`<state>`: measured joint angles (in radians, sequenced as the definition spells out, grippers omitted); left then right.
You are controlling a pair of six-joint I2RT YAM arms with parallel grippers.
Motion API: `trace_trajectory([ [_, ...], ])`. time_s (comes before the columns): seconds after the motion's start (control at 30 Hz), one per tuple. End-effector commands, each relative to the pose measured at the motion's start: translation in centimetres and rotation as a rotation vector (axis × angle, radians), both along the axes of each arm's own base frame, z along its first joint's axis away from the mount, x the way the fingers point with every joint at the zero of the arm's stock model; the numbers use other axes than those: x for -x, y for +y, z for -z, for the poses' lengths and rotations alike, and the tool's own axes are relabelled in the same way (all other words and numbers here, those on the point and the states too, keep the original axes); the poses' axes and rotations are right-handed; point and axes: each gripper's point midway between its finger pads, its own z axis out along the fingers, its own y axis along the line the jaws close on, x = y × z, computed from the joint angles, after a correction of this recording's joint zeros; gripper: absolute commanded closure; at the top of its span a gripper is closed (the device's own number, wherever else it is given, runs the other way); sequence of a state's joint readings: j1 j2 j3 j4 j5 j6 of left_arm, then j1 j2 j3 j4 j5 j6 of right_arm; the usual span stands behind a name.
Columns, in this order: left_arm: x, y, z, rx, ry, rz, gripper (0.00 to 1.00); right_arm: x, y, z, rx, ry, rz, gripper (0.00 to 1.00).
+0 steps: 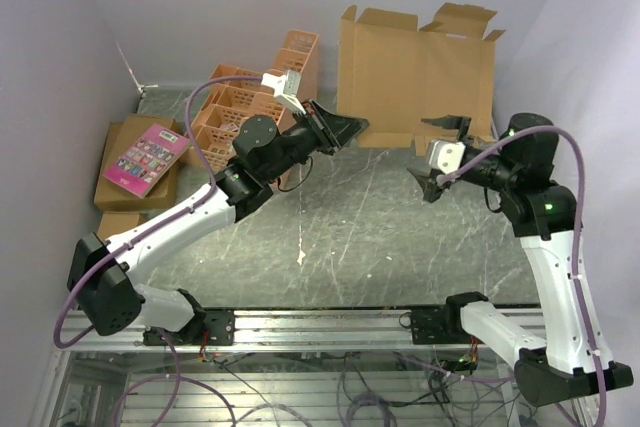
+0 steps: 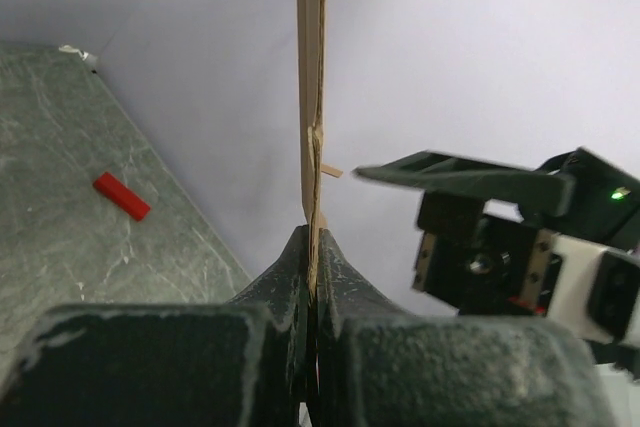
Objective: Fold the paper box
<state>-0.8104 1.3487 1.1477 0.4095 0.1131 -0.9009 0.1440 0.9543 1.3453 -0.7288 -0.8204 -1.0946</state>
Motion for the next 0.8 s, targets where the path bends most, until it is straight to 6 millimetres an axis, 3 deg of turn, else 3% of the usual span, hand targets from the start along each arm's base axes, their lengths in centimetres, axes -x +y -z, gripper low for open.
trace_trajectory([
  [0.0, 0.0, 0.3, -3.8, 0.055, -0.086, -0.047, 0.93, -0.8, -0.6, 2.7, 0.079, 0.001, 0.071, 0.00],
  [0.13, 0.0, 0.0, -3.7, 0.037, -0.090, -0.037, 0.93, -2.0, -1.4, 2.4, 0.068, -0.024, 0.148, 0.00],
  [0.27, 0.1, -0.1, -3.6, 0.030, -0.091, -0.032, 0.93, -3.4, -2.3, 0.1, 0.029, -0.084, 0.229, 0.02],
  [0.77, 0.4, -0.5, -2.8, -0.026, -0.103, -0.007, 0.93, -3.2, -2.2, -3.2, -0.005, -0.121, 0.225, 0.26],
])
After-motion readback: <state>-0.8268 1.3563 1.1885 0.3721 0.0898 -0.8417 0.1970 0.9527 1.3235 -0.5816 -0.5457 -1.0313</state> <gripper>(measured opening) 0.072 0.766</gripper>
